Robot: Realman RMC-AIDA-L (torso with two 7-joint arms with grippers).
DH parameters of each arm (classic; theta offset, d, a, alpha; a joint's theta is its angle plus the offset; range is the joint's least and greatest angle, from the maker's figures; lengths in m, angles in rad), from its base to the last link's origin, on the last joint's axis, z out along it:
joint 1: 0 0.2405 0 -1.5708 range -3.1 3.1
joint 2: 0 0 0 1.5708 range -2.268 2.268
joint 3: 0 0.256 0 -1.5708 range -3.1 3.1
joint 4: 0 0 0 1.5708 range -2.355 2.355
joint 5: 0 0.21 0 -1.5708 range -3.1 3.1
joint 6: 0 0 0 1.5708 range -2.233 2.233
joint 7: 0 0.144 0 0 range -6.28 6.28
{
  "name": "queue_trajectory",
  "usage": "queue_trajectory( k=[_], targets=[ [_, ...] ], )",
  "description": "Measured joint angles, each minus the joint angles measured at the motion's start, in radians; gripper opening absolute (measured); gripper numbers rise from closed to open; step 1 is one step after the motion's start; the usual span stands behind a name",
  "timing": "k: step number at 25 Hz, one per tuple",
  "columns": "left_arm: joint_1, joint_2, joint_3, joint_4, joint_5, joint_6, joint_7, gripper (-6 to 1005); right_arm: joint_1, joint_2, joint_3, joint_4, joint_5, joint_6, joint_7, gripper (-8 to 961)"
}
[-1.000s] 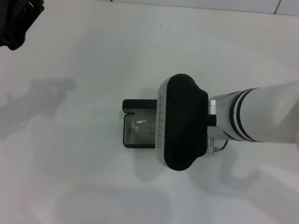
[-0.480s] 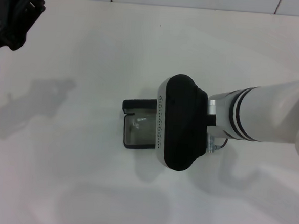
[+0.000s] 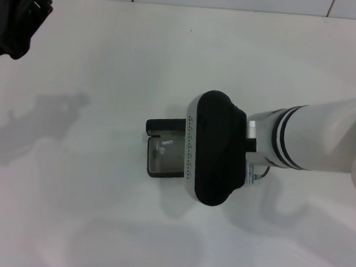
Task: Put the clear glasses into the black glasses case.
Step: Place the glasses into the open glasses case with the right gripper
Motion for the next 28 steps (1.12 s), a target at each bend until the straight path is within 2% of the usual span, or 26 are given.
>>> queue_trajectory(
  k=[15,22,28],
  targets=[
    [0.009,0.000,0.000,0.000,-0.003,0.002,0.000,75,-0.004,0.000,-0.012,-0.003,-0.003,0.012,0.001,114],
    [0.012,0.000,0.000,0.000,-0.007,0.002,0.000,74,-0.008,0.000,-0.035,-0.010,-0.053,0.016,0.020,124],
    [0.012,0.000,0.000,0.000,-0.007,0.002,0.000,74,-0.009,0.000,-0.056,-0.010,-0.096,0.016,0.044,192]
  ],
)
